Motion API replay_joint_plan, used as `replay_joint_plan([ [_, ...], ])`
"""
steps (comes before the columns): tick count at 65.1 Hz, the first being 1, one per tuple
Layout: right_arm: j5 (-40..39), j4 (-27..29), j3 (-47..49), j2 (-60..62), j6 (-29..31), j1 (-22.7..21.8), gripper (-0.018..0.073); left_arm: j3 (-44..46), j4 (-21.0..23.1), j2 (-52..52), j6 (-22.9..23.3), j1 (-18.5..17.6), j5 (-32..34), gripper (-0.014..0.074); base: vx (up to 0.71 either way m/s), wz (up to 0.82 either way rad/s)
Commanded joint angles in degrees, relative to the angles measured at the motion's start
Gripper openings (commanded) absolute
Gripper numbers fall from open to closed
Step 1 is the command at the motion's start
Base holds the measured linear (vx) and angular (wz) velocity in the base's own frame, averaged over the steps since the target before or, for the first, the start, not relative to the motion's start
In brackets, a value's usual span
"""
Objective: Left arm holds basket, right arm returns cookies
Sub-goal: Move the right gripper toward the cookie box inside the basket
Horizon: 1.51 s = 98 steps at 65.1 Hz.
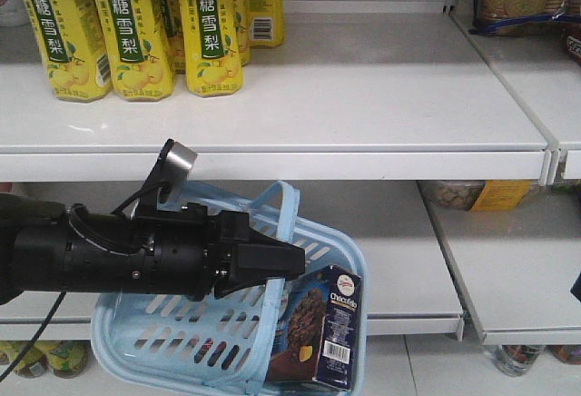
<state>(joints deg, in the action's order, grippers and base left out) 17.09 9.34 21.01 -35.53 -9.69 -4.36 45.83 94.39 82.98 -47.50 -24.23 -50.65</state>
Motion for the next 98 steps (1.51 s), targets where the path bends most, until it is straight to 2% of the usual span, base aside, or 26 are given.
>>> replay_joint_plan([
  [1,0.27,0.37,4.05,-0.31,0.66,-0.18,0.0160,1.87,7.59,-2.34,-0.74,-0.18,-1.72,-0.0003,0.00,0.00],
  [8,3.78,3.16,6.45,-0.53,1.69,-0.18,0.0282,1.87,7.59,-2.34,-0.74,-0.18,-1.72,-0.0003,0.00,0.00],
  [18,8.19,12.85,7.40,-2.78,10.49,-0.18,0.0455,1.87,7.59,-2.34,-0.74,-0.18,-1.72,-0.0003,0.00,0.00],
  [22,9.51,19.35,7.40,-3.83,14.70,-0.18,0.0506,1.87,7.59,-2.34,-0.74,-0.18,-1.72,-0.0003,0.00,0.00],
  [27,11.61,30.40,7.40,-5.30,22.05,-0.18,0.0545,1.87,7.59,-2.34,-0.74,-0.18,-1.72,-0.0003,0.00,0.00],
  [36,16.37,49.96,7.40,-8.15,39.10,-0.18,0.0553,1.87,7.59,-2.34,-0.74,-0.18,-1.72,-0.0003,0.00,0.00],
  [40,19.19,58.26,7.40,-10.09,44.55,-0.18,0.0553,1.87,7.59,-2.34,-0.74,-0.18,-1.72,-0.0003,0.00,0.00],
  [47,20.93,66.31,7.40,-14.59,52.53,1.16,0.0553,1.87,7.59,-2.34,-0.74,-0.18,-1.72,-0.0003,0.00,0.00],
  [54,20.88,67.43,8.57,-19.98,56.50,6.54,0.0552,1.87,7.59,-2.34,-0.74,-0.18,-1.72,-0.0003,0.00,0.00],
  [65,19.42,64.55,12.02,-28.97,57.22,15.56,0.0552,1.87,7.59,-2.34,-0.74,-0.18,-1.72,-0.0003,0.00,0.00],
  [98,15.70,64.27,14.08,-40.27,55.96,24.50,0.0531,1.87,7.59,-2.34,-0.74,-0.18,-1.72,-0.0003,0.00,0.00],
])
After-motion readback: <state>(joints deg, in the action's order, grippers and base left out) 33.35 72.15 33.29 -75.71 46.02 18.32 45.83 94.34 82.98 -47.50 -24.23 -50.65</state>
